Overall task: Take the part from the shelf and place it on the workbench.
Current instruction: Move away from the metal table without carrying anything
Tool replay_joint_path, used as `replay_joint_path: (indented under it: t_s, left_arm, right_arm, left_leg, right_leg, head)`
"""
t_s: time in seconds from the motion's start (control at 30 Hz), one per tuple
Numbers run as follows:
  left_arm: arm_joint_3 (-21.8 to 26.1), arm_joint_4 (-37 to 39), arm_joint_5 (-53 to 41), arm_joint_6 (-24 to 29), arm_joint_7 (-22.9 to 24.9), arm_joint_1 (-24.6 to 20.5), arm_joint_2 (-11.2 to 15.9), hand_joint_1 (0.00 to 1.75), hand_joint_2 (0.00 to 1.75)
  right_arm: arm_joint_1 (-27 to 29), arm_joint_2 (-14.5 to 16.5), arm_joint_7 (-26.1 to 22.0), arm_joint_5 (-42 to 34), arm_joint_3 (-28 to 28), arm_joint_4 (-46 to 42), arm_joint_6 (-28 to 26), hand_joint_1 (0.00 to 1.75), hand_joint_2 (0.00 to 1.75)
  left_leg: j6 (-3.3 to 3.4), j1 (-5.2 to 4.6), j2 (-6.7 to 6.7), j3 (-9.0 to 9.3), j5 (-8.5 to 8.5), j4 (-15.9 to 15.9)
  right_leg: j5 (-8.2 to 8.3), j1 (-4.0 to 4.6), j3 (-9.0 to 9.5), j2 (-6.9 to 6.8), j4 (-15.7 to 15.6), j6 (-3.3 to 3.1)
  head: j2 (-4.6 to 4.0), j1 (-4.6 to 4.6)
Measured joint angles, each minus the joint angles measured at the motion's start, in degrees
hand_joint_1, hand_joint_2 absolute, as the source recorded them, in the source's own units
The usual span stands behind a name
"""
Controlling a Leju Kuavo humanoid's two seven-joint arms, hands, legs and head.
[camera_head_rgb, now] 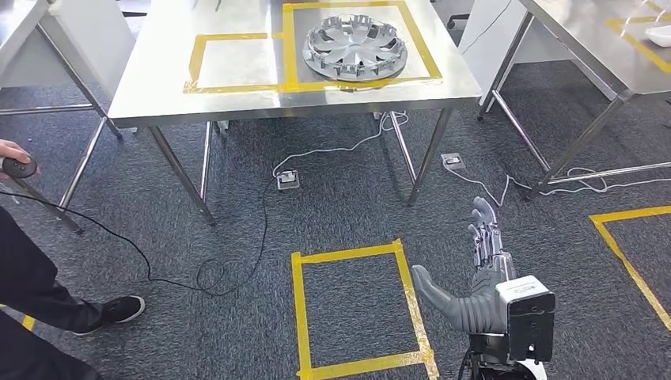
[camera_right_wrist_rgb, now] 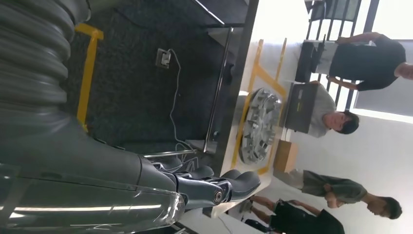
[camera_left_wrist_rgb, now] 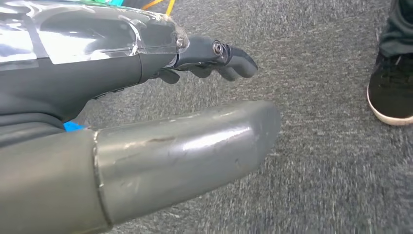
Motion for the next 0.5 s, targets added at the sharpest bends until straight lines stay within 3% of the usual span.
replay_joint_path:
  t_s: [0.07, 0.13, 0.17, 0.2, 0.23, 0.27, 0.33, 0.37, 0.4, 0.5]
  left_arm:
    - [-0.01, 0.01, -0.01, -0.03, 0.00, 0.00, -0.01, 0.00, 0.00]
    - [-0.02, 0.01, -0.01, -0.07, 0.00, 0.01, -0.01, 0.00, 0.00]
    - [-0.03, 0.01, -0.01, -0.07, 0.01, 0.02, -0.01, 0.00, 0.00]
    - [-0.03, 0.01, -0.01, -0.07, 0.01, 0.03, 0.02, 0.00, 0.00]
    - [-0.03, 0.01, 0.00, -0.07, 0.01, 0.05, 0.04, 0.00, 0.00]
    - [-0.03, 0.00, 0.00, -0.07, 0.01, 0.05, 0.05, 0.00, 0.00]
    - [-0.03, 0.00, -0.01, -0.07, 0.00, 0.01, 0.05, 0.00, 0.00]
    - [-0.03, 0.00, -0.02, -0.07, 0.00, -0.03, 0.05, 0.00, 0.00]
    - [-0.04, 0.01, -0.02, -0.08, 0.00, -0.04, 0.04, 0.00, 0.00]
    - [-0.05, 0.01, -0.01, -0.23, 0.04, 0.12, 0.00, 0.00, 0.00]
  right_arm:
    - [0.07, 0.25, 0.14, 0.15, -0.10, 0.36, 0.01, 0.00, 1.75]
    - [0.25, 0.43, 0.33, 0.21, -0.21, 0.70, 0.02, 0.00, 1.75]
    - [0.31, 0.51, 0.42, 0.21, -0.27, 0.87, 0.02, 0.00, 1.75]
    - [0.35, 0.59, 0.49, 0.21, -0.33, 1.04, 0.02, 0.00, 1.75]
    - [0.36, 0.69, 0.53, 0.18, -0.38, 1.22, 0.02, 0.00, 1.75]
    - [0.38, 0.78, 0.56, 0.13, -0.40, 1.40, 0.02, 0.00, 1.75]
    - [0.40, 0.91, 0.60, -0.07, -0.44, 1.73, 0.02, 0.00, 1.75]
    - [0.37, 0.95, 0.60, -0.20, -0.45, 1.85, 0.01, 0.00, 1.75]
    - [0.34, 0.98, 0.60, -0.32, -0.48, 1.97, 0.01, 0.00, 1.75]
    - [0.34, 1.02, 0.60, -0.36, -0.53, 2.35, 0.00, 0.00, 1.75]
  left_leg:
    - [-0.28, -0.11, -0.03, -1.36, -3.00, 3.20]
    - [-0.30, -0.13, -0.02, -4.11, -8.10, 10.49]
    - [-0.33, -0.13, -0.01, -5.27, -10.04, 14.17]
    - [-0.34, -0.13, -0.01, -5.62, -10.87, 16.22]
    - [-0.30, -0.14, 0.00, -4.83, -10.55, 16.08]
    - [-0.20, -0.13, 0.03, -2.86, -9.22, 13.57]
    - [0.10, -0.21, 0.02, 2.49, -6.19, 5.25]
    - [0.35, -0.27, -0.01, 4.27, -5.37, 2.06]
    - [0.62, -0.38, -0.05, 5.12, -5.10, 0.31]
    - [1.61, -0.59, -0.06, 4.92, -4.63, -0.23]
  right_leg:
    - [1.11, -0.12, -0.54, -0.21, -0.60, -0.76]
    - [1.89, -0.02, -1.61, -0.29, -0.52, -1.15]
    - [2.22, 0.07, -2.25, -0.30, -0.34, -1.18]
    - [2.49, 0.12, -2.85, -0.32, -0.09, -1.16]
    - [2.67, 0.15, -3.38, -0.32, 0.21, -1.10]
    - [2.78, 0.15, -3.81, -0.33, 0.56, -1.03]
    - [2.78, 0.21, -4.43, -0.35, 1.39, -0.78]
    - [2.79, 0.28, -4.74, -0.36, 1.83, -0.56]
    - [2.86, 0.31, -5.02, -0.36, 2.17, -0.27]
    - [3.27, 0.10, -5.47, -0.26, 2.46, 0.72]
  head:
    - [0.00, -0.61]
    - [0.00, -1.51]
    - [0.00, -1.88]
    - [0.00, -2.07]
    - [0.00, -2.17]
    - [0.01, -2.24]
    - [0.00, -2.29]
    - [0.00, -2.28]
    - [0.00, -2.18]
    - [0.00, -1.91]
